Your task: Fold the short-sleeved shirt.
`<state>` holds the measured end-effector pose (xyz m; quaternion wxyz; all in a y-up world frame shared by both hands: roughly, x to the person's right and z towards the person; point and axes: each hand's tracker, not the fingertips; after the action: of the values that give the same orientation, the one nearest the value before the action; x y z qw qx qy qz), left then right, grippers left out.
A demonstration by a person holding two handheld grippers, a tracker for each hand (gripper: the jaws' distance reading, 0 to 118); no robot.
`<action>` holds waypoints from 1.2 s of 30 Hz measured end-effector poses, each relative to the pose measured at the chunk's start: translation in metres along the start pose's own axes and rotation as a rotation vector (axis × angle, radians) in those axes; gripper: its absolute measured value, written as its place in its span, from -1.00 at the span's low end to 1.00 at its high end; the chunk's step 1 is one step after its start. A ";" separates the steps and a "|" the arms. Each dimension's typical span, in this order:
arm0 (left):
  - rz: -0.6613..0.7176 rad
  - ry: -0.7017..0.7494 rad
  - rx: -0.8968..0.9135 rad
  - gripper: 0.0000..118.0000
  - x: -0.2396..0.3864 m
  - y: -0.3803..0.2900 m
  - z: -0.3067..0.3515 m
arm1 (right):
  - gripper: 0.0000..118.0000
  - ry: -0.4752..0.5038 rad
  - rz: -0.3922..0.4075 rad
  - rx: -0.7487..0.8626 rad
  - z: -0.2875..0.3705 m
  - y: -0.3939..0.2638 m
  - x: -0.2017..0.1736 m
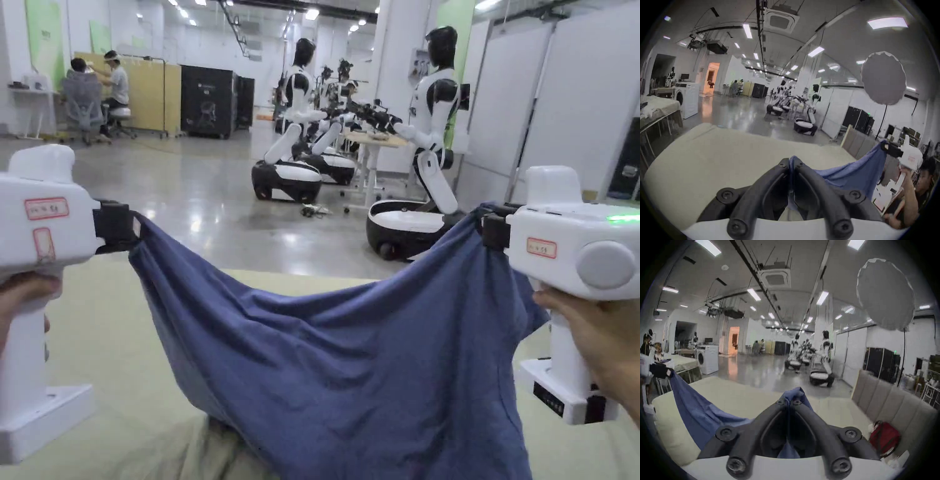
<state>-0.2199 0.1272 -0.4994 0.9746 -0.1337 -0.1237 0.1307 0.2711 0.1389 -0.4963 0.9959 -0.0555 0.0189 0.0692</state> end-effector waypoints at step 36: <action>-0.125 0.123 0.188 -0.98 0.031 0.209 -0.108 | -0.89 -0.164 -0.111 0.129 -0.130 0.190 0.020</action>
<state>-0.2076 0.3057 -0.6552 0.9948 -0.0413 -0.0591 0.0722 0.2605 0.3140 -0.6464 0.9979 0.0136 -0.0612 0.0170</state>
